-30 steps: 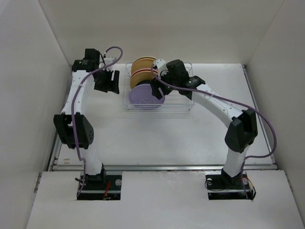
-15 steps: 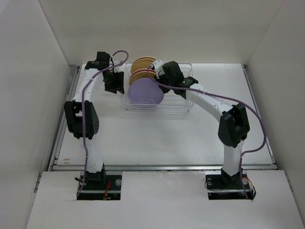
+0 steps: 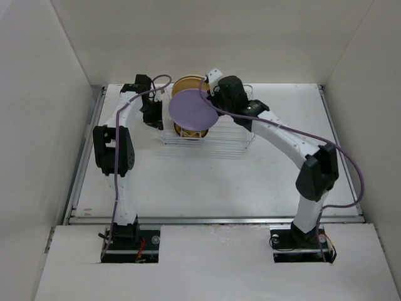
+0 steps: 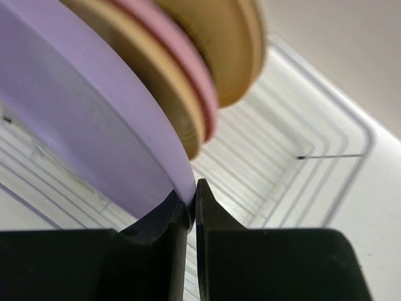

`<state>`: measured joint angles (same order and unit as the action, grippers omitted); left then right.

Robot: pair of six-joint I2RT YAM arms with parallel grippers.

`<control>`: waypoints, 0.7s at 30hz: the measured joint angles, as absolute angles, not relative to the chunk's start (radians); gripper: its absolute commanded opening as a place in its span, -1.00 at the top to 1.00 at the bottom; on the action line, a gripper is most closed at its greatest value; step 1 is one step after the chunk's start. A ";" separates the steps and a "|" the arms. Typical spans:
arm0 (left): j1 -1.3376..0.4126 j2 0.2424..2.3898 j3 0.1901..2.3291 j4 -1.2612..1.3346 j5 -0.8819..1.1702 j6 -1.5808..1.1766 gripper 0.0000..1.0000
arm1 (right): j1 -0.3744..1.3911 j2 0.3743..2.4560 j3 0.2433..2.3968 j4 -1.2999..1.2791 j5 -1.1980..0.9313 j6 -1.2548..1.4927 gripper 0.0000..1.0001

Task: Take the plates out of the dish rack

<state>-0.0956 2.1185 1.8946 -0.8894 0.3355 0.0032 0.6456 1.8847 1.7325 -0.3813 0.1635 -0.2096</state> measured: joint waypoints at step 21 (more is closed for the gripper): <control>-0.150 1.941 1.742 -0.764 0.181 -0.027 -0.05 | 0.694 1.499 1.141 -0.452 -0.236 0.152 1.00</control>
